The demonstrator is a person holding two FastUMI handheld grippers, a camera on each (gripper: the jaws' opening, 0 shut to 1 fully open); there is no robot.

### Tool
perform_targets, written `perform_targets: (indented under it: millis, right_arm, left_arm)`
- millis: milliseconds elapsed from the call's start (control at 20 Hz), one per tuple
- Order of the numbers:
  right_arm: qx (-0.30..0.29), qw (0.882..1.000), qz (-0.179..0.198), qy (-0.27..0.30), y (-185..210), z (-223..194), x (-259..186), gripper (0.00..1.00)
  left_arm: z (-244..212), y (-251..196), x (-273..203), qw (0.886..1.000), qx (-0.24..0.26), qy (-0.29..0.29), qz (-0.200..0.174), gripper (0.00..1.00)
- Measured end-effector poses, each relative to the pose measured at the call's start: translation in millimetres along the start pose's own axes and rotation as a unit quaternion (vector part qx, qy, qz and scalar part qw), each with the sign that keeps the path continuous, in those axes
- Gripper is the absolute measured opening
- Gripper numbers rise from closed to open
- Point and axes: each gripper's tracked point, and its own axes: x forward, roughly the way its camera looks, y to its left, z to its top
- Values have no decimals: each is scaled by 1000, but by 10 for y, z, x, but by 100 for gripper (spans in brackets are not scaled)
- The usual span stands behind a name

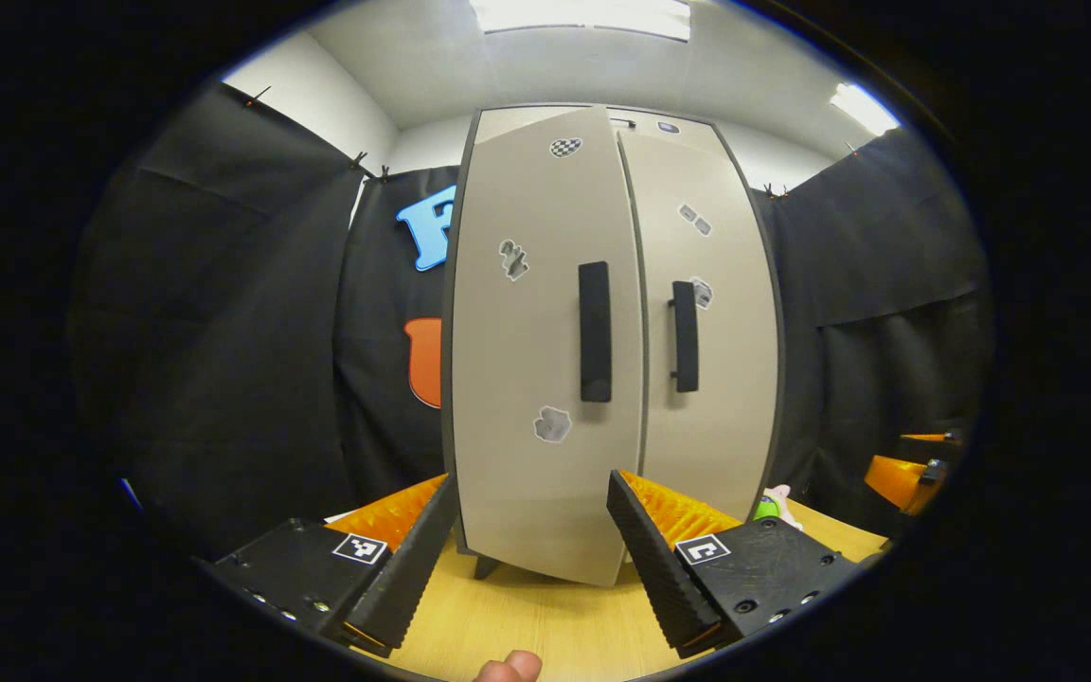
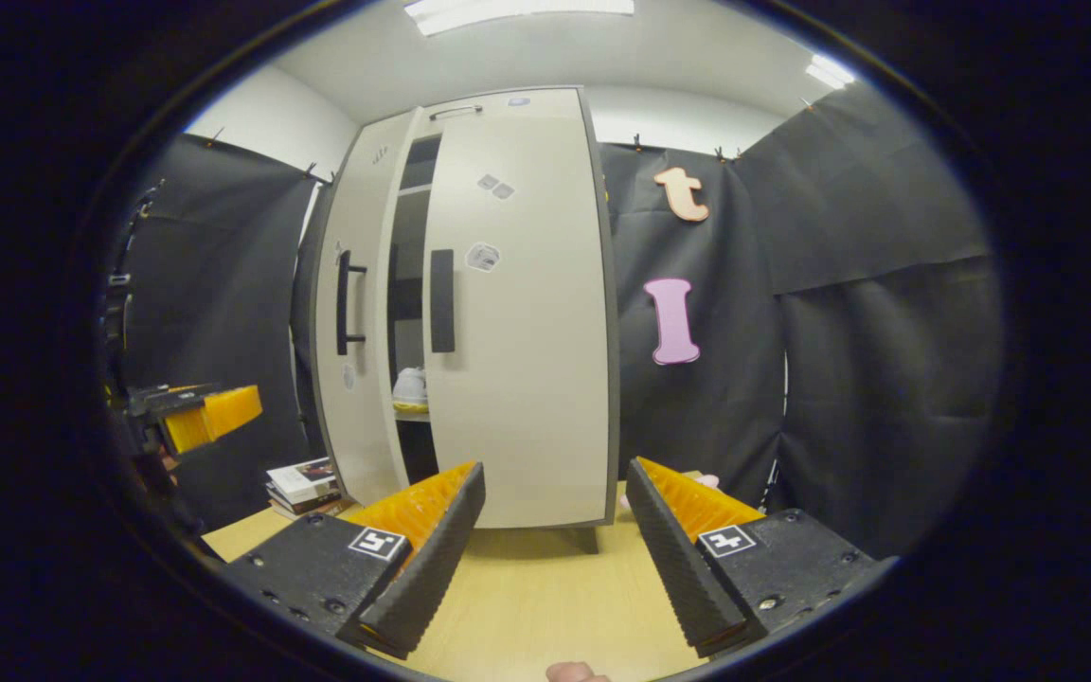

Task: Grab one shoe with the right hand and put it into the shoe cabinet, grab the other shoe with the left hand and put it into the shoe cabinet; then close the right door with the right hand and the left door with the left hand.

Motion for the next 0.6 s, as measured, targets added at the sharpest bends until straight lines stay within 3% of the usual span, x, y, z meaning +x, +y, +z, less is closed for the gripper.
perform_targets:
  millis: [100, 200, 250, 550, 600]
  right_arm:
    - [2, 1000, 5, -3, 83, -2, -66, 94]
    - [2, 1000, 8, -7, 129, -22, -132, 98]
    - [1, 1000, 7, -7, 147, -44, -176, 93]
    - [-11, 1000, -5, -17, 131, -31, -377, 98]
    - [-12, 1000, -7, -17, 136, -35, -384, 93]
  left_arm:
    - [-137, -113, -171, 1000, -5, 6, -8, 94]
    - [-262, -243, -281, 1000, -16, 11, -22, 94]
    - [-326, -276, -342, 999, -19, 18, -26, 95]
    - [-454, -317, -466, 998, -25, 31, -39, 95]
    - [-448, -310, -461, 998, -24, 31, -39, 95]
